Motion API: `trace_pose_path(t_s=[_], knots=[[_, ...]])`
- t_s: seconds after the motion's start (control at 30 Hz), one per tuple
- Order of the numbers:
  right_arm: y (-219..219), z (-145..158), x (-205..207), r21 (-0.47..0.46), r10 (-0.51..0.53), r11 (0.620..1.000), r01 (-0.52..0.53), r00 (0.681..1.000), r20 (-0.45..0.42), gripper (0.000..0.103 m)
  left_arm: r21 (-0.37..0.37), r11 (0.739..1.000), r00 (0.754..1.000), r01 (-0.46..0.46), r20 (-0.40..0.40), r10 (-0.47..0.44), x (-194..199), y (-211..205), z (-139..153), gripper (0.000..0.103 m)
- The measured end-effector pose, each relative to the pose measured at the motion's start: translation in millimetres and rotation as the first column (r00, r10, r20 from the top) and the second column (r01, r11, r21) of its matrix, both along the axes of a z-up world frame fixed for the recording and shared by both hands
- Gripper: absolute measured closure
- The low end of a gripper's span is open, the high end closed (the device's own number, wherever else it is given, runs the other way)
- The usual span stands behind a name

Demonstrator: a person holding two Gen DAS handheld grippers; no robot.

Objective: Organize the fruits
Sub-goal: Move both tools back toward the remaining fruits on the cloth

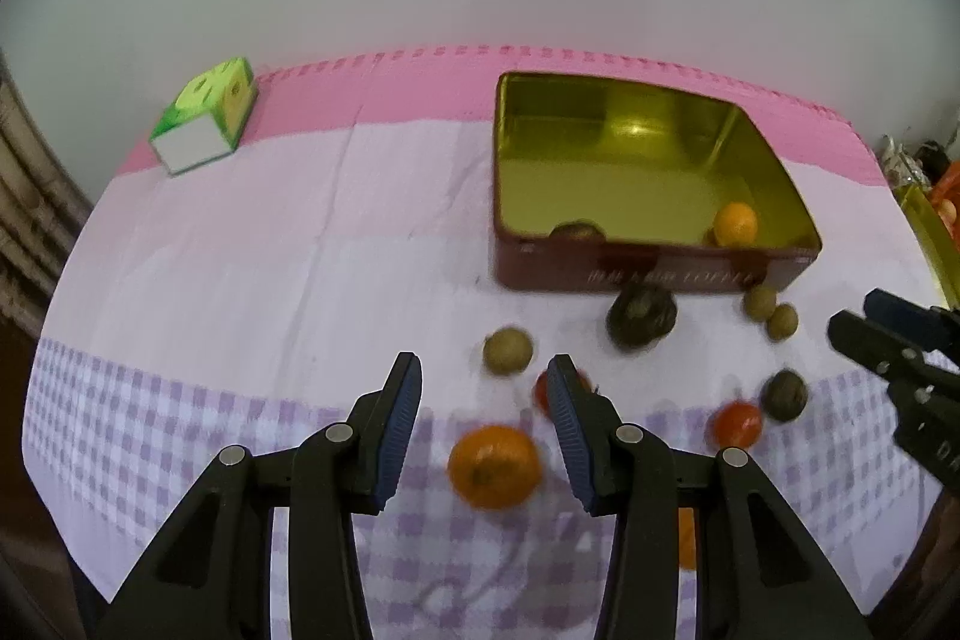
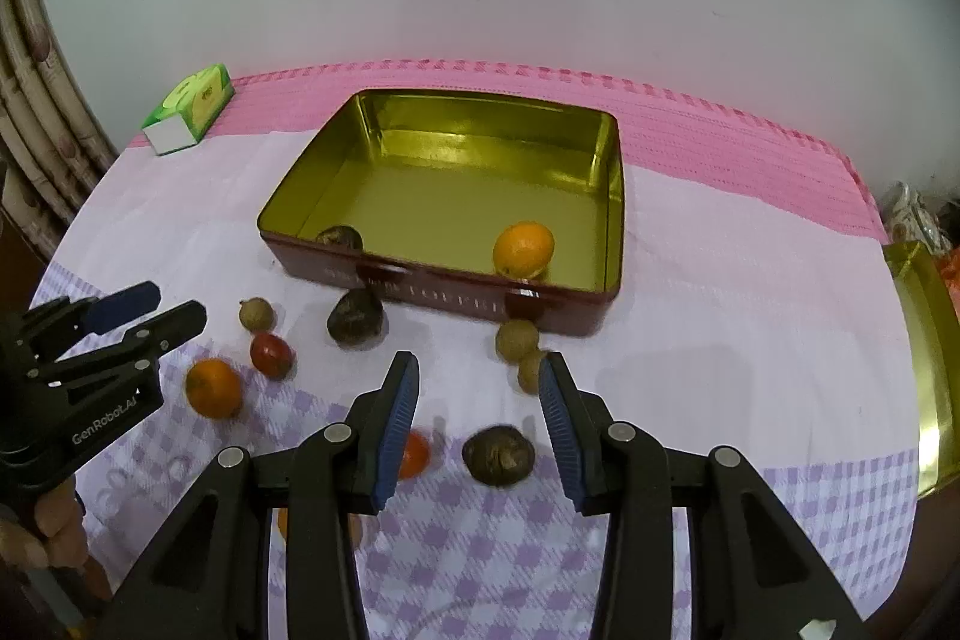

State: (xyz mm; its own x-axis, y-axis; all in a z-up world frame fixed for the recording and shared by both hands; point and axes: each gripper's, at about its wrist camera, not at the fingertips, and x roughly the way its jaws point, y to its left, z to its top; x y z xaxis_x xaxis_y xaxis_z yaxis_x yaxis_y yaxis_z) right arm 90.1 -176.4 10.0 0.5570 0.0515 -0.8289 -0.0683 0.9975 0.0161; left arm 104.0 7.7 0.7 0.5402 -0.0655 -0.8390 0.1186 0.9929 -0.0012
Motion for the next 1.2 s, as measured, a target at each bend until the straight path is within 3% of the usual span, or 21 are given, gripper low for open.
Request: trace_pose_path(t_s=[0.6,1.2], knots=[[-19,-20,-41,0.006,-0.040,0.999,0.040,0.999,-0.035,0.064,-0.023,1.000,0.999,-0.017,-0.046,0.016,-44,10,-24,0.058],[-25,-48,-45,0.012,-0.044,0.999,0.045,0.995,-0.093,0.064,-0.028,1.000,0.996,-0.010,-0.084,0.007,-42,5,-47,0.058]])
